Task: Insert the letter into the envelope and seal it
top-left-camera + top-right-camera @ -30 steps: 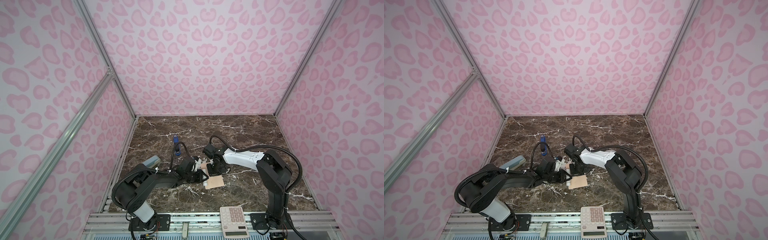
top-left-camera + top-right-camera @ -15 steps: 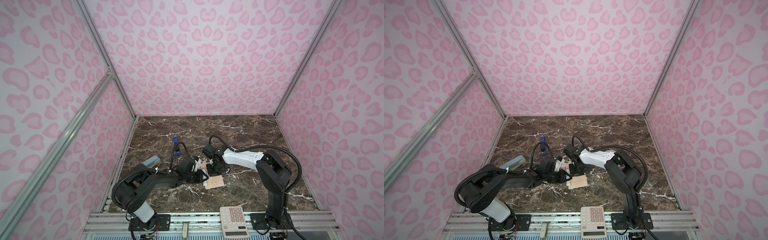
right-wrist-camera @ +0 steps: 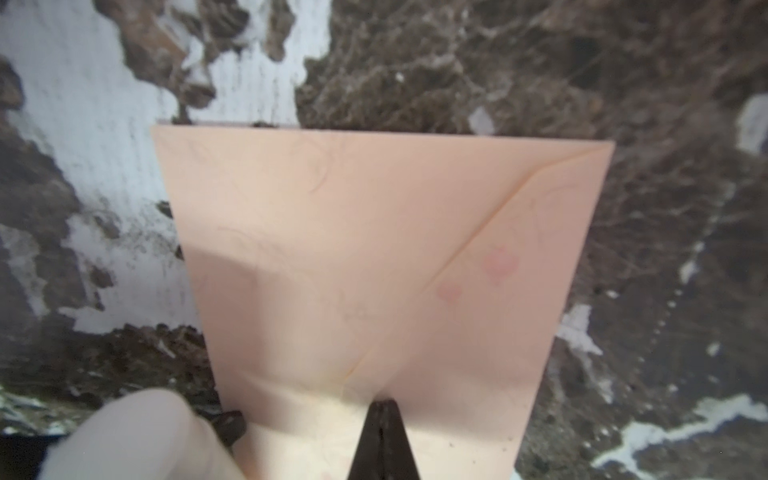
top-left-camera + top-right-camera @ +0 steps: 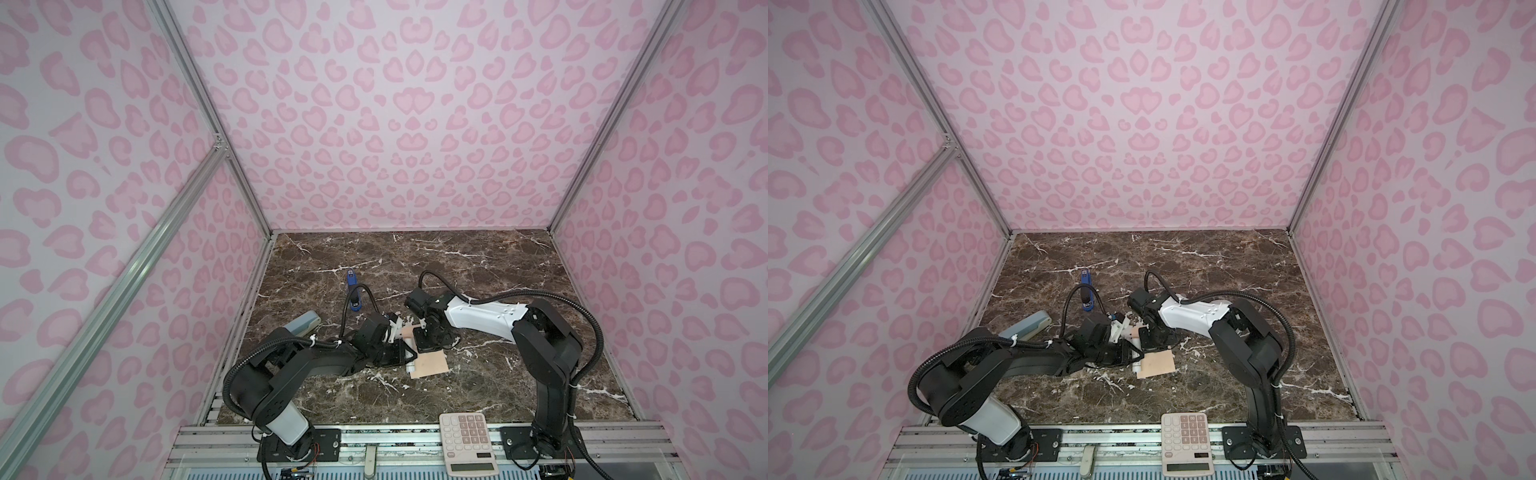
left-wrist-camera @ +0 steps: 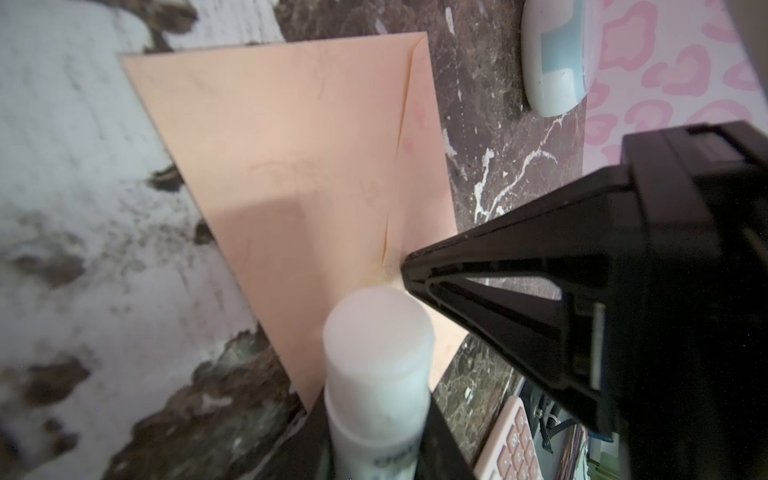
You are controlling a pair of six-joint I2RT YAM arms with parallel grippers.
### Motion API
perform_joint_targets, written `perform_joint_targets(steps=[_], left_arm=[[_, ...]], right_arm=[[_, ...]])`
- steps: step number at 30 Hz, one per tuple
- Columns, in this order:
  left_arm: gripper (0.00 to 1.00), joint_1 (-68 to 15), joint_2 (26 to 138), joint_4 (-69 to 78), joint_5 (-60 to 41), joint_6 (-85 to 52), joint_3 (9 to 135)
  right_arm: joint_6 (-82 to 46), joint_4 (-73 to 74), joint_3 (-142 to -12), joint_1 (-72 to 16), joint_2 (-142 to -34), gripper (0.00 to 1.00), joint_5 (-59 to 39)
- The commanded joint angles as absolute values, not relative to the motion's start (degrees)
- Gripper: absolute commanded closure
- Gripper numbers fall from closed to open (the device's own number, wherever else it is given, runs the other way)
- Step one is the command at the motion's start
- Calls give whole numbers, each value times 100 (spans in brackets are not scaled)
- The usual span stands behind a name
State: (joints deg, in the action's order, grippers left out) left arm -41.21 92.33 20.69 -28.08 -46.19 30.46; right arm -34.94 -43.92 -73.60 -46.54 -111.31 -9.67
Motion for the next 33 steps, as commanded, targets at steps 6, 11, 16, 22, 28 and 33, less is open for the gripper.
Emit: perform_joint_targets(steps=[6, 11, 16, 22, 28, 33], left_arm=[[96, -4113, 9141, 1995, -2830, -4525, 3121], [96, -4114, 9150, 2003, -2831, -4535, 3121], [96, -4113, 9147, 2004, -2832, -4523, 3105], [96, -4114, 9180, 2077, -2843, -4560, 3068], [96, -4113, 9185, 2091, -2847, -4561, 3059], [96, -4109, 9200, 2108, -2850, -4562, 3066]], right_arm=[[-3437, -4490, -7269, -4658, -11272, 100, -813], [-3480, -4463, -7277, -4658, -11311, 95, -811], [-3514, -4438, -7304, -4663, -11349, 93, -810], [-3522, -4414, -7338, -4667, -11382, 87, -861], [-3518, -4410, -7305, -4667, -11373, 82, -859], [-3522, -4426, -7305, -4676, -11329, 79, -861]])
